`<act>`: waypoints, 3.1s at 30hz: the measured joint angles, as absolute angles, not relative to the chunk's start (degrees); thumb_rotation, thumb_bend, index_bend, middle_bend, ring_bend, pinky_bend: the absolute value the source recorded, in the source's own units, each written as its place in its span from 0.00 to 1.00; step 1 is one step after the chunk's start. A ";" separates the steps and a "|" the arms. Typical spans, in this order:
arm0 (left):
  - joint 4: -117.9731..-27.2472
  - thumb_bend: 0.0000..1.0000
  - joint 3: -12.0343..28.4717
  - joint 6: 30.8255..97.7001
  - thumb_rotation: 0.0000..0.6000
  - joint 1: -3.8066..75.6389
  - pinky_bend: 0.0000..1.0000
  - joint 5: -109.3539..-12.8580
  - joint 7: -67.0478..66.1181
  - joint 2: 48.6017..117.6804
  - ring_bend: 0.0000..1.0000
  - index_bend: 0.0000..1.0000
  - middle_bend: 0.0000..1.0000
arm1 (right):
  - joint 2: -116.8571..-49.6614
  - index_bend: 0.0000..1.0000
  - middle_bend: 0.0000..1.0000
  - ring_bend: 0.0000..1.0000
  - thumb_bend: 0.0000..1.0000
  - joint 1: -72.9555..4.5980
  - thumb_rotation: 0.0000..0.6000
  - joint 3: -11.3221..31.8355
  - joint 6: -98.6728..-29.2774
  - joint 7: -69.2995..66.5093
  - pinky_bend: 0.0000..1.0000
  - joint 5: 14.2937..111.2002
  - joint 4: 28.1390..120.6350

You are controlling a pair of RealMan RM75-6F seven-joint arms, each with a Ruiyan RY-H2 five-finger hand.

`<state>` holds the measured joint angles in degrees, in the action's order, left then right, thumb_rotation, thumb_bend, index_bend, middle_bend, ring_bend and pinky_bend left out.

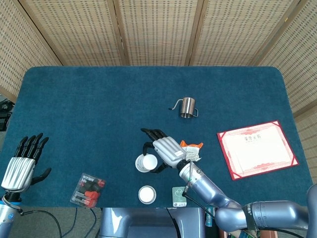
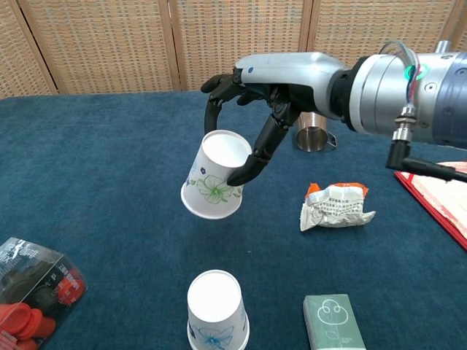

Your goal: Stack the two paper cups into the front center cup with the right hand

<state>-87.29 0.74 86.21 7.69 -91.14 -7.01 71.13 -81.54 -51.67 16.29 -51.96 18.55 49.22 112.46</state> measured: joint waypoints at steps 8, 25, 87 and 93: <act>-87.42 0.26 0.63 86.50 1.00 7.59 0.00 -91.50 -7.49 71.21 0.00 0.00 0.00 | -77.96 0.51 0.05 0.00 0.06 -52.58 1.00 15.69 -49.71 16.93 0.00 48.12 115.72; -87.73 0.26 0.20 87.10 1.00 7.33 0.00 -92.47 -7.49 70.84 0.00 0.00 0.00 | -72.52 0.51 0.05 0.00 0.06 -51.94 1.00 11.72 -50.45 15.32 0.00 49.52 123.31; -88.10 0.26 -0.43 87.58 1.00 6.89 0.00 -94.02 -8.12 70.61 0.00 0.00 0.00 | -77.74 0.51 0.05 0.00 0.06 -43.98 1.00 3.39 -57.80 16.23 0.00 61.58 125.54; -88.08 0.26 -0.42 87.57 1.00 6.87 0.00 -93.97 -8.07 70.60 0.00 0.00 0.00 | -78.66 0.51 0.05 0.00 0.06 -43.74 1.00 2.91 -57.64 16.89 0.00 61.62 124.95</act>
<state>-88.08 -0.42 87.57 6.87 -93.97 -8.07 70.60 -78.66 -43.74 2.91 -57.64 16.89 61.62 124.95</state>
